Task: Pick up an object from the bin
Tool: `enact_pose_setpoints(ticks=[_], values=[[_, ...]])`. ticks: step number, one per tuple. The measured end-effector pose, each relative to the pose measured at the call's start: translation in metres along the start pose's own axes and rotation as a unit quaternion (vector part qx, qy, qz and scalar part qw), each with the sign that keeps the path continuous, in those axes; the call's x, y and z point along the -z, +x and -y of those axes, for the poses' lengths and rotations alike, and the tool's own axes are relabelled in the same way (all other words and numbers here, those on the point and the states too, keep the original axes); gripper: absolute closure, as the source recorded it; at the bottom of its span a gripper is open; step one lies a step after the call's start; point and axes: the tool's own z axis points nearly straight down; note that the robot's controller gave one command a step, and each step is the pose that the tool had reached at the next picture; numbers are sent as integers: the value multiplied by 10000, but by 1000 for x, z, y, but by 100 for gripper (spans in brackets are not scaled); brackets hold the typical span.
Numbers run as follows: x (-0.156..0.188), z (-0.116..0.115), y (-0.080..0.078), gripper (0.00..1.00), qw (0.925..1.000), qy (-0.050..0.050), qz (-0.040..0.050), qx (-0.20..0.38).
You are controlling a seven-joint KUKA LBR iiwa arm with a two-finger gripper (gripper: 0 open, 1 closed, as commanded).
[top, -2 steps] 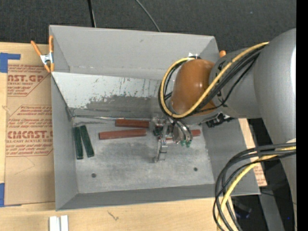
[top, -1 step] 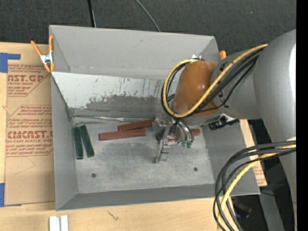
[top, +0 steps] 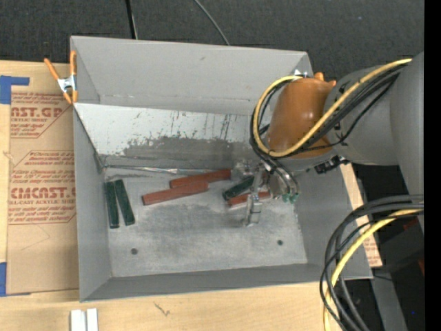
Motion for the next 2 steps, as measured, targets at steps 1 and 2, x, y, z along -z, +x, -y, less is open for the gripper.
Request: enact_pose_setpoints(ticks=[1,2], values=[[-18,43,-1,100,9998,-1,0,176],[-18,43,-1,100,9998,-2,0,176]])
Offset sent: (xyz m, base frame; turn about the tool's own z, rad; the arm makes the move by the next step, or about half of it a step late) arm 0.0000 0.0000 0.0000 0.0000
